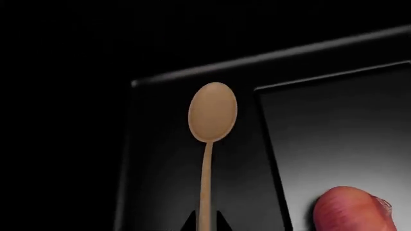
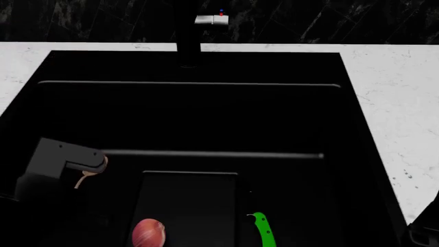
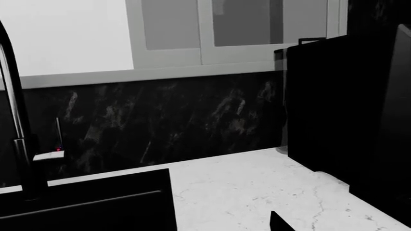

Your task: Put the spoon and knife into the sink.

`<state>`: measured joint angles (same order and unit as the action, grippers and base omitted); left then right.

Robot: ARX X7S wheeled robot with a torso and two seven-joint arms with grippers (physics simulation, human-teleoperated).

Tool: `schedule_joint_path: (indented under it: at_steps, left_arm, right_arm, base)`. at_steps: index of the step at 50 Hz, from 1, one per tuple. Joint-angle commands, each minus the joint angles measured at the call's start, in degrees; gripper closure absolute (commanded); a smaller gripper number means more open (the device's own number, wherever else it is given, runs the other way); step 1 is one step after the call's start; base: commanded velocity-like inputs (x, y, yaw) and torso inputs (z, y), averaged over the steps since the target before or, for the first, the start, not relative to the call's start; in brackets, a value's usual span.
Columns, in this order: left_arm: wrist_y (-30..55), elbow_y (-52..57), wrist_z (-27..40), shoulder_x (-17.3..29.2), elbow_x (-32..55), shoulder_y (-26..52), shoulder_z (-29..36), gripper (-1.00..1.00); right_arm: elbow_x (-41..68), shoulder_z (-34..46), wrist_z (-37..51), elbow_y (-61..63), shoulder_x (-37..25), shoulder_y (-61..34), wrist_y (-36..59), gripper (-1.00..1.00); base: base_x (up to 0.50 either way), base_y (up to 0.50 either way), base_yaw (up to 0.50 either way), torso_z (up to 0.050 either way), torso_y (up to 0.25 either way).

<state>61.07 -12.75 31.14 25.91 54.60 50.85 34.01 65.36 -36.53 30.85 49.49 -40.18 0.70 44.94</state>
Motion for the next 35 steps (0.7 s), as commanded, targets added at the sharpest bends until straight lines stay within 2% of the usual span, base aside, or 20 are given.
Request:
schedule_joint_path:
  at_steps: [1, 16, 22, 30, 35]
  left_arm:
    - [0.3, 1.5, -0.5, 0.9, -0.4, -0.1, 1.3, -1.0]
    - [3.6, 13.3, 6.4, 5.1, 2.2, 2.7, -2.8, -1.0]
    - [7.8, 23.1, 11.9, 7.8, 8.2, 7.0, -8.9, -1.0]
    - [12.5, 35.2, 20.6, 11.4, 21.2, 11.3, -19.1, -1.0]
    - [12.9, 39.7, 23.4, 13.4, 25.3, 11.8, -21.9, -1.0]
  right_arm:
    - [-0.1, -0.4, -0.2, 0.2, 0.2, 0.5, -0.4, -1.0]
    - [-0.8, -0.1, -1.0, -0.1, 0.7, 1.0, -1.2, -1.0]
    - [-0.3, -0.9, -0.8, 0.2, 0.4, 1.4, -1.2, -1.0]
    - [0.0, 0.0, -0.5, 0.1, -0.1, 0.5, -1.1, -1.0]
    - [0.8, -0.2, 0.0, 0.3, -0.7, 0.1, -0.8, -1.0]
  base:
    - [0.0, 0.0, 0.0, 0.0, 0.0]
    - [0.0, 0.0, 0.0, 0.0, 0.0]
    - [0.0, 0.0, 0.0, 0.0, 0.0]
    - [0.0, 0.0, 0.0, 0.0, 0.0]
    - [0.0, 0.0, 0.0, 0.0, 0.0]
